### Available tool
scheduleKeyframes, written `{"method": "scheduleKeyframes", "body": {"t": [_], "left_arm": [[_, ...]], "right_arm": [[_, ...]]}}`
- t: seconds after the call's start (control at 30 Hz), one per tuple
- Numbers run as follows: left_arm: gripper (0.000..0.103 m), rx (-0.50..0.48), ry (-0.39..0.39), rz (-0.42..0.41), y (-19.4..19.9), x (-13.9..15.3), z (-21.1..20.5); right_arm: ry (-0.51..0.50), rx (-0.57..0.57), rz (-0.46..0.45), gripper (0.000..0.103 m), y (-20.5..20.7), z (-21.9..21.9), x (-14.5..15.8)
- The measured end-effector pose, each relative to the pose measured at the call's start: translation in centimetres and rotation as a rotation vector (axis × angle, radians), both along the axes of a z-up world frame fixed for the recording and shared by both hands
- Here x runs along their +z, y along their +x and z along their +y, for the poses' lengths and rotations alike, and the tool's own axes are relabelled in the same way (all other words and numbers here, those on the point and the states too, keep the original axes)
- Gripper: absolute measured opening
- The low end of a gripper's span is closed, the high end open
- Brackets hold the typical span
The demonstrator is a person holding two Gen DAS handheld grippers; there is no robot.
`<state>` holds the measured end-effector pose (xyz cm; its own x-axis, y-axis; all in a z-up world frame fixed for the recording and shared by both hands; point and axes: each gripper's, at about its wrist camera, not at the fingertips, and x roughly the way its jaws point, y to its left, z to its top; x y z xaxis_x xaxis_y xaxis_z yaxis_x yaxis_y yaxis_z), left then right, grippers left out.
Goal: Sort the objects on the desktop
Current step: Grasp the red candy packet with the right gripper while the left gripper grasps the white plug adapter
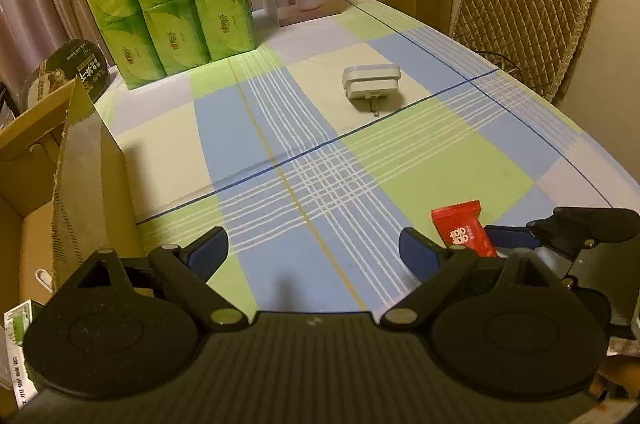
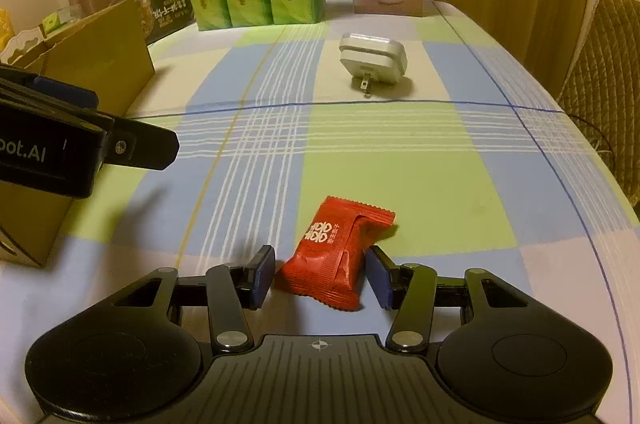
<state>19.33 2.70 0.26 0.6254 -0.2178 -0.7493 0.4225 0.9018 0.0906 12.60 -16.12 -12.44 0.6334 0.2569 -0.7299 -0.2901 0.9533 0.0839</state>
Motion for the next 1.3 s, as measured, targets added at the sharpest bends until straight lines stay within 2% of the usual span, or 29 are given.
{"method": "scheduleKeyframes", "body": {"t": [0.17, 0.63, 0.8, 0.93, 1.03, 1.1, 1.17, 1.23, 1.3], "left_arm": [[0.09, 0.002, -0.006, -0.002, 0.0, -0.1, -0.1], [0.09, -0.009, -0.011, 0.006, 0.1, -0.4, -0.7], [0.09, -0.014, -0.009, 0.007, 0.2, -0.5, -0.8], [0.09, -0.013, -0.004, 0.011, 0.1, -0.6, -0.8], [0.09, -0.014, -0.002, 0.012, 0.1, -0.7, -0.8], [0.09, -0.013, -0.005, 0.012, 0.1, -0.7, -0.8], [0.09, -0.014, -0.005, 0.011, 0.1, -0.8, -0.8], [0.09, -0.015, -0.003, 0.012, 0.2, -0.8, -0.9], [0.09, -0.018, 0.001, 0.013, 0.2, -0.9, -1.0]], "right_arm": [[0.037, -0.028, 0.011, 0.042, 0.5, -0.9, 0.2], [-0.006, -0.079, -0.023, 0.041, 0.9, -3.8, 0.4], [0.003, -0.085, -0.03, 0.046, 1.1, -3.6, 0.3], [0.008, -0.104, -0.029, 0.063, 1.6, -3.6, 0.1], [-0.006, -0.107, -0.036, 0.062, 1.8, -3.6, -0.2], [-0.023, -0.102, -0.043, 0.061, 1.7, -3.5, -0.3], [-0.043, -0.097, -0.054, 0.045, 1.6, -3.6, -0.3], [-0.062, -0.083, -0.063, 0.035, 1.5, -3.6, -0.3], [-0.069, -0.073, -0.065, 0.033, 1.4, -3.6, -0.3]]}}
